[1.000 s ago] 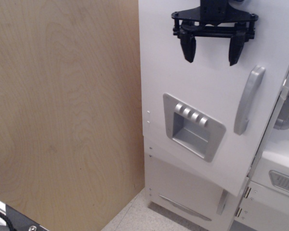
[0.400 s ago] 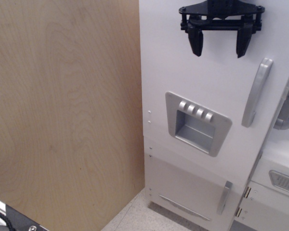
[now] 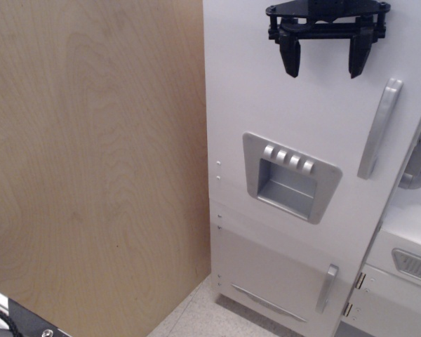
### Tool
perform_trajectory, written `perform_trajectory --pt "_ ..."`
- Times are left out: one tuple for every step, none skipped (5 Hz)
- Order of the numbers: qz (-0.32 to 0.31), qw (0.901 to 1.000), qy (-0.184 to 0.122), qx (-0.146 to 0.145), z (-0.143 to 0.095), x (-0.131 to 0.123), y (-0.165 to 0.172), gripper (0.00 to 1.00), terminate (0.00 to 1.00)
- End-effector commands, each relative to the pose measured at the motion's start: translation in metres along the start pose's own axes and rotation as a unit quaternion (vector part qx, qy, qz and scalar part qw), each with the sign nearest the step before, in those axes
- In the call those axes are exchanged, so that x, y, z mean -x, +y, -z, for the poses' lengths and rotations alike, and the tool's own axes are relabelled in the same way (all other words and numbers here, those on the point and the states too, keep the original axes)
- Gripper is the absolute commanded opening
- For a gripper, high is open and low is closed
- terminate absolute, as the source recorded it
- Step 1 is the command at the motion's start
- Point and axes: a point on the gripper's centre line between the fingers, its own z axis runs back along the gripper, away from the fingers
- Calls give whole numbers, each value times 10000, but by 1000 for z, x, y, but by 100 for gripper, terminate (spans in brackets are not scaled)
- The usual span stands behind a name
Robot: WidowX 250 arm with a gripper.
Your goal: Close fridge
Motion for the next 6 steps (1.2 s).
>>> perform_trajectory --pt "-93 9992 -372 90 -21 -15 -4 100 0" --pt "-116 9993 -332 126 -21 -16 -4 100 0" --pt "-104 9992 -340 173 -24 -10 -1 100 0" --pt "116 9996 -214 138 -24 13 6 100 0" --pt "286 9994 -67 162 -30 38 14 100 0" --pt "441 9990 -4 125 -37 58 23 100 100"
